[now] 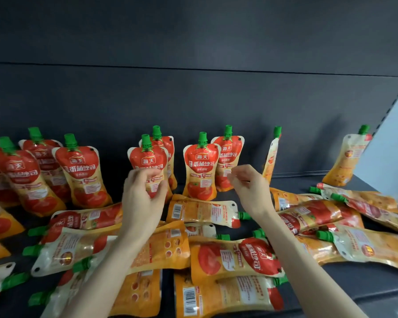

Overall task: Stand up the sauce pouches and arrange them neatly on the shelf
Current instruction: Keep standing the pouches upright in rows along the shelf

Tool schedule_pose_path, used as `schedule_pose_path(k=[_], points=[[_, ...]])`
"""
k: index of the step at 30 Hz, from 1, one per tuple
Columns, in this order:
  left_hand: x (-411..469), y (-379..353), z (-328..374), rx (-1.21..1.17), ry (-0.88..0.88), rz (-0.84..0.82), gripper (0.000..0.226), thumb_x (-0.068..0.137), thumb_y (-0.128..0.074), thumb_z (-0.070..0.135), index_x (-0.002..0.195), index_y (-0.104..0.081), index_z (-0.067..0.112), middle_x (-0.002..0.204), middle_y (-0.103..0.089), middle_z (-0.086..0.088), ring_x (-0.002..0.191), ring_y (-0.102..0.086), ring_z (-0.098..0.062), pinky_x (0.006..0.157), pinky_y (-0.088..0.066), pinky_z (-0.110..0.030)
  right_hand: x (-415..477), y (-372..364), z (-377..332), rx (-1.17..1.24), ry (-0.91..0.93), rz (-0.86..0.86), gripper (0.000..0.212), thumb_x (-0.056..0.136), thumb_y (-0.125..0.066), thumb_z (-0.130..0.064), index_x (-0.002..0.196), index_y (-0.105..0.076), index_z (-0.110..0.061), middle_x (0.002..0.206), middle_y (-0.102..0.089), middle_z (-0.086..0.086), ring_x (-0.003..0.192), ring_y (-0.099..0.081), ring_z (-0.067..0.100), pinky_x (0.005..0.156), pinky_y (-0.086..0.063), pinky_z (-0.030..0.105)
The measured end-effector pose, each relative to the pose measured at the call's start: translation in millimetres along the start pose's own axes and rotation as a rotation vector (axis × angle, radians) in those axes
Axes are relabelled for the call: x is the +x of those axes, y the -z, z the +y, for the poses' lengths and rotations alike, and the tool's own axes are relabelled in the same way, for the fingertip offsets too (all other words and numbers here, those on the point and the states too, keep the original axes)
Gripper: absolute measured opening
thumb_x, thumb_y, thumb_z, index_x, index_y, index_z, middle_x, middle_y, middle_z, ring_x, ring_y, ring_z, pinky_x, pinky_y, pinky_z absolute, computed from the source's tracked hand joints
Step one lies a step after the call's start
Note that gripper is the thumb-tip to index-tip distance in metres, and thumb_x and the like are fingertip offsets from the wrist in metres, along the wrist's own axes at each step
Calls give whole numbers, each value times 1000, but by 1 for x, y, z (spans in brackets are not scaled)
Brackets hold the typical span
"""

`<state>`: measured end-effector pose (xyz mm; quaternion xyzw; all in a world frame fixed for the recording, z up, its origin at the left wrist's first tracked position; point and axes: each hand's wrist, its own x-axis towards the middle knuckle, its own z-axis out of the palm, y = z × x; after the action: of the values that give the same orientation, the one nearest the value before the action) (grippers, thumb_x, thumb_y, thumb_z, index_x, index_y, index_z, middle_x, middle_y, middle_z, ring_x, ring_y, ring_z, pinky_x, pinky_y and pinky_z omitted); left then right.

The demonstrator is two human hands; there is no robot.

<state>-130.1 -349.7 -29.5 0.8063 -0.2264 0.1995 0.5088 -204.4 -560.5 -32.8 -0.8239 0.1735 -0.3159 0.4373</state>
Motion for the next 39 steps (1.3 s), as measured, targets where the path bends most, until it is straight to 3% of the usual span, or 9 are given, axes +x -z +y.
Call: schedule_pose_path(k=[4, 6, 10, 15, 23, 27, 31, 35, 39], points=[[1, -41, 38, -82, -100, -216, 8, 85, -64, 16, 94, -63, 17, 100, -59, 5, 93, -55, -2, 78, -45, -13, -1, 45, 13, -51, -9, 32, 9, 91, -59, -17, 98, -65, -14, 86, -65, -8, 79, -59, 1, 72, -45, 9], [4, -66, 58, -111, -159, -297, 7, 85, -64, 14, 91, -64, 17, 98, -59, 6, 93, -55, -1, 81, -46, -16, 2, 71, 19, -57, -17, 66, 7, 91, -59, -16, 92, -66, -17, 77, -64, -12, 71, -60, 1, 71, -46, 17], [13, -119, 104, -153, -224, -340, 13, 86, -62, 14, 99, -63, 16, 101, -58, 7, 95, -57, -8, 83, -48, -22, 15, 128, 34, -100, 14, 141, 9, 91, -59, -12, 91, -65, -18, 85, -66, -9, 82, -61, 4, 71, -44, 10], [32, -186, 144, -167, -175, -237, 28, 86, -64, 16, 113, -57, 14, 114, -57, 0, 108, -54, -14, 88, -41, -22, 45, 199, 66, -133, 32, 181, 8, 92, -57, -13, 94, -65, -14, 88, -65, -7, 82, -59, 6, 68, -40, 5], [45, -253, 169, -97, 125, -89, 49, 88, -60, 27, 133, -43, 14, 130, -54, -8, 120, -50, -26, 96, -39, -34, 96, 272, 121, -88, -3, 139, 17, 92, -57, -22, 108, -63, -17, 104, -66, -1, 97, -61, 18, 82, -47, 29], [48, -262, 169, -20, 153, -78, 36, 91, -54, 28, 123, -52, 12, 114, -64, -9, 105, -59, -26, 82, -47, -35, 119, 288, 139, -160, 70, 155, 26, 91, -58, -19, 117, -59, -16, 117, -58, 0, 115, -50, 27, 96, -43, 44], [50, -265, 171, 25, 88, -90, 28, 93, -53, 24, 115, -57, 6, 104, -67, -10, 90, -61, -19, 69, -49, -34, 142, 294, 151, -197, 121, 189, 39, 91, -58, -15, 130, -51, -14, 137, -50, 2, 129, -36, 24, 104, -33, 32], [53, -270, 182, -48, 38, -58, 22, 87, -63, 21, 106, -64, 9, 98, -69, -4, 94, -63, -17, 77, -51, -36, 158, 292, 156, -115, 48, 130, 42, 95, -51, -17, 137, -44, -15, 128, -56, 3, 123, -43, 24, 98, -34, 30], [63, -274, 195, -105, 18, -38, 15, 80, -71, 22, 90, -67, 12, 84, -70, 1, 83, -66, -14, 75, -53, -33, 173, 292, 153, -194, 67, 138, 34, 95, -52, -16, 129, -54, -11, 117, -64, 7, 113, -52, 28, 100, -40, 39]])
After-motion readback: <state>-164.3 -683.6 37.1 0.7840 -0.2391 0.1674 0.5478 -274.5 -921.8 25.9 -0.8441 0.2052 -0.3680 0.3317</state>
